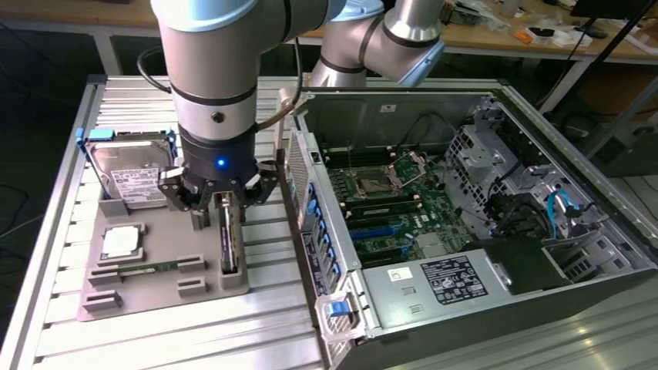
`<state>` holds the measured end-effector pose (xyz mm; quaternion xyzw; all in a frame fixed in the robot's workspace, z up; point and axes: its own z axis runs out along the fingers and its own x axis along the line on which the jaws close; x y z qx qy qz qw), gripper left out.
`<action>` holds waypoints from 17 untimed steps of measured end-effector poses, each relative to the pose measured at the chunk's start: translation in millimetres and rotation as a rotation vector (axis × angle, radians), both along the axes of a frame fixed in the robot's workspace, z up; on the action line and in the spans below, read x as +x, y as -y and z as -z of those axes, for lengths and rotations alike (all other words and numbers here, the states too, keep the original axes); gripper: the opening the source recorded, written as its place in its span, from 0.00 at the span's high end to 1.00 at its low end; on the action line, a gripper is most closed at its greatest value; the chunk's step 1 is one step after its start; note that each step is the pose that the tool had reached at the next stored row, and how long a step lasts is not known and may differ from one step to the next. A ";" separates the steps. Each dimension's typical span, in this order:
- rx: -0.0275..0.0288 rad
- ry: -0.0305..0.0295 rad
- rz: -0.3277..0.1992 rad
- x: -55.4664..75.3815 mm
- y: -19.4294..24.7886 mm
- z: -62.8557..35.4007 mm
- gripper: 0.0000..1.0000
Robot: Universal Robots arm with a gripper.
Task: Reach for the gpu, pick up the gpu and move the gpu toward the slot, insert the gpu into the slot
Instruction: 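Pick up the gpu and move the gpu toward the slot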
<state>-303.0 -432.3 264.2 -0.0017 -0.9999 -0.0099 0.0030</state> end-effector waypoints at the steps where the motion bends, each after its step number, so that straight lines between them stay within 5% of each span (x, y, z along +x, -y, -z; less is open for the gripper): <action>1: 0.0000 0.0000 0.015 0.0 0.0 1.8 0.49; 6: 0.0000 0.0001 0.074 0.0 0.0 9.8 0.49; 17: 0.0001 0.0000 0.087 0.0 0.0 17.8 0.49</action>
